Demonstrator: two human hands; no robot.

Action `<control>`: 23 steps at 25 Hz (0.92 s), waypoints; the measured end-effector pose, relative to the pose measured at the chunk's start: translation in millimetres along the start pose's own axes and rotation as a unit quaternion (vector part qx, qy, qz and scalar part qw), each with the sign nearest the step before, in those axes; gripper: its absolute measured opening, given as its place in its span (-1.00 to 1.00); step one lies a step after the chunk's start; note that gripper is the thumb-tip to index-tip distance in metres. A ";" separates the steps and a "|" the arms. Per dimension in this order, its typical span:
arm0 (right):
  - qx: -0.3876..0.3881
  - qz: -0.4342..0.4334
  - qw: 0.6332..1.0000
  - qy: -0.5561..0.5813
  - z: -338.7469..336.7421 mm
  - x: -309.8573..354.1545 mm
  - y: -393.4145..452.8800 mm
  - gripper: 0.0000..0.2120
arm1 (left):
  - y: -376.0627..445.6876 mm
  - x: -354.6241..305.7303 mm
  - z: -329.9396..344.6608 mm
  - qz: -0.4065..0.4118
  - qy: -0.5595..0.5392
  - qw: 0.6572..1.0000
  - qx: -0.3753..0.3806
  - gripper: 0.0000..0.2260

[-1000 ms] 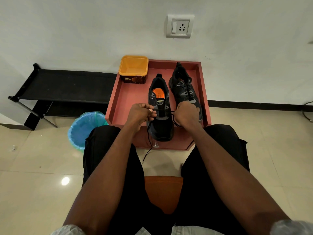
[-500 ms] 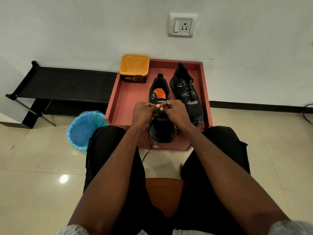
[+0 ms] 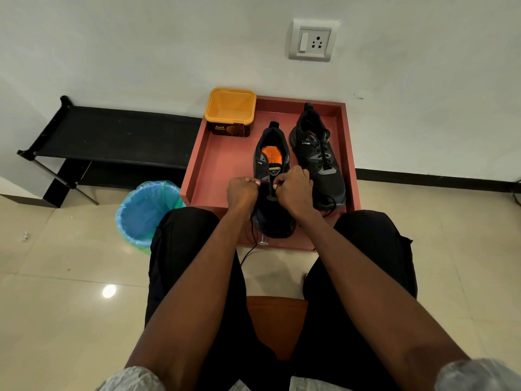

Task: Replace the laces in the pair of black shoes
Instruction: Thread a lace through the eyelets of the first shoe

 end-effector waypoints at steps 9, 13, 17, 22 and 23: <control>0.049 0.092 0.966 0.237 35.1 -23.6 21.4 -0.79 | -1.9 0.7 1.0 -0.003 -0.005 1.000 0.020 -0.81; 0.020 0.070 0.971 0.229 23.5 -15.0 13.1 -0.84 | -5.3 -1.2 -0.9 0.009 0.005 0.999 0.040 -0.91; -0.027 0.019 0.991 0.126 17.3 -14.3 9.9 -0.95 | -8.7 -1.8 -3.7 0.023 -0.003 0.999 0.049 -0.92; 0.051 0.042 0.992 0.108 18.3 -13.3 15.0 -0.84 | -9.0 0.4 -3.4 0.038 -0.019 0.998 0.056 -0.88; 0.064 0.046 0.990 0.113 16.0 -12.2 14.7 -0.82 | -9.0 0.6 -3.1 0.042 -0.022 0.997 0.055 -0.88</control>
Point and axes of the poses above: each hand's wrist, its own y-axis towards the middle knuckle, its own z-axis out of the palm, x = y × z, the point moved 1 cm from there along y, towards the middle knuckle, and after that the axes turned 3 degrees about -x, right-handed, at the moved point
